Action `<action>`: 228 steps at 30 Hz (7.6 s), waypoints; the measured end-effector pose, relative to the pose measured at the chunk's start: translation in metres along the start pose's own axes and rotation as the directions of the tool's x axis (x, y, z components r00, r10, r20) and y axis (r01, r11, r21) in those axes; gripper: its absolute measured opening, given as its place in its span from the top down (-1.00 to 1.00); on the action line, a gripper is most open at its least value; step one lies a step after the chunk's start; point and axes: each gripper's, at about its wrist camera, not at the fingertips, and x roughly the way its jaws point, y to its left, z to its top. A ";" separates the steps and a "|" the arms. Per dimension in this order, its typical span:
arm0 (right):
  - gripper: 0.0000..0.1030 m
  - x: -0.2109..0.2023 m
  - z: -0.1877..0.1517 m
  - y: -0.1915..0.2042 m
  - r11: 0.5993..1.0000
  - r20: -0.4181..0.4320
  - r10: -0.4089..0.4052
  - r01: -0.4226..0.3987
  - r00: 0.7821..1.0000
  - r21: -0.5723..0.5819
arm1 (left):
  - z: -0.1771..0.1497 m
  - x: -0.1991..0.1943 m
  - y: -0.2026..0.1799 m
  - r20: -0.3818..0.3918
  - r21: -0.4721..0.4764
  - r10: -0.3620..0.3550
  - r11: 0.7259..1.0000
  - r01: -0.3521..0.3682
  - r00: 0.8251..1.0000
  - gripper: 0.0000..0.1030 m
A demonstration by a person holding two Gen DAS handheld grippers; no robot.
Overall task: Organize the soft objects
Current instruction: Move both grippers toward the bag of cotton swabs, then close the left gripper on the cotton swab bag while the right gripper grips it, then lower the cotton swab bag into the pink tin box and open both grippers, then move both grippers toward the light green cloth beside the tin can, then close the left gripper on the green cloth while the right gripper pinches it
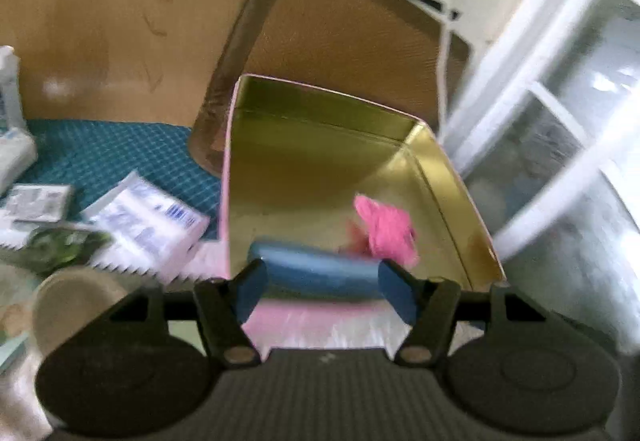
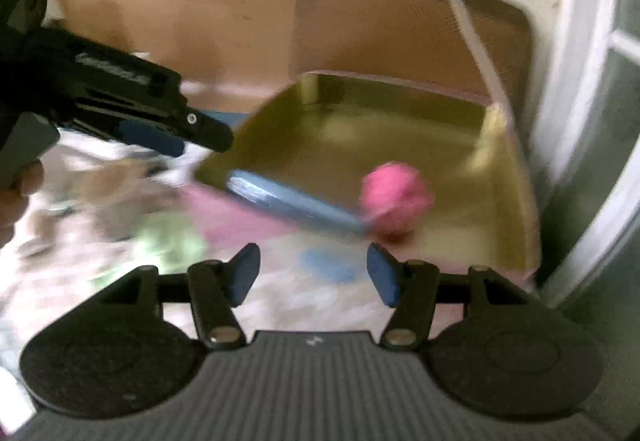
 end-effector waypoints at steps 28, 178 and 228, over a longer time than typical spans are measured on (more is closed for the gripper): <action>-0.07 0.103 0.020 0.264 0.826 -0.312 0.385 -0.475 0.869 -0.303 | -0.133 -0.169 0.246 -0.096 -0.292 0.275 0.911 -0.292 0.957 -0.17; 0.82 0.095 0.016 0.260 0.897 -0.429 0.248 -0.373 0.868 -0.236 | -0.107 -0.129 0.226 -0.197 0.013 -0.039 0.999 0.042 0.980 0.00; 0.36 0.032 -0.052 0.143 0.911 -0.371 0.236 -0.337 0.898 -0.238 | -0.160 -0.060 0.089 -0.364 -0.013 -0.175 0.983 0.183 0.915 0.80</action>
